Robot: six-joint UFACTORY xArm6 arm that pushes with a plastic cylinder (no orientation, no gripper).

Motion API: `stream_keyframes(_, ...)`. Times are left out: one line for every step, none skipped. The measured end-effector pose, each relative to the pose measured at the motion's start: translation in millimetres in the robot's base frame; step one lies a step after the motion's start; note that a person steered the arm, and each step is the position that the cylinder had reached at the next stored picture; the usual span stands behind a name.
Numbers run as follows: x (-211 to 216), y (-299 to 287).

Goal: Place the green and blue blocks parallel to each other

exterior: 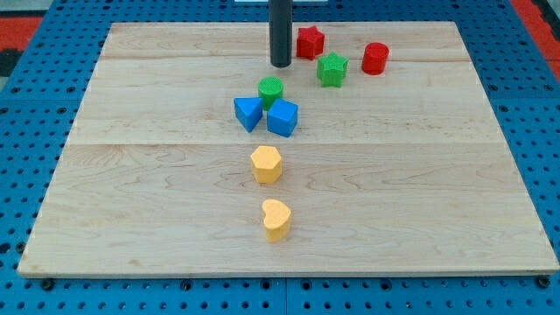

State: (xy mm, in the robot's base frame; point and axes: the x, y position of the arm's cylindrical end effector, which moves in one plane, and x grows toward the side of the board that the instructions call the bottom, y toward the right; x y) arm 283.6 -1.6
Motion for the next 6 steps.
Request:
stream_keyframes(11, -53)
stream_keyframes(19, -115)
stream_keyframes(48, -102)
stream_keyframes(86, -52)
stream_keyframes(75, 21)
stream_keyframes(65, 74)
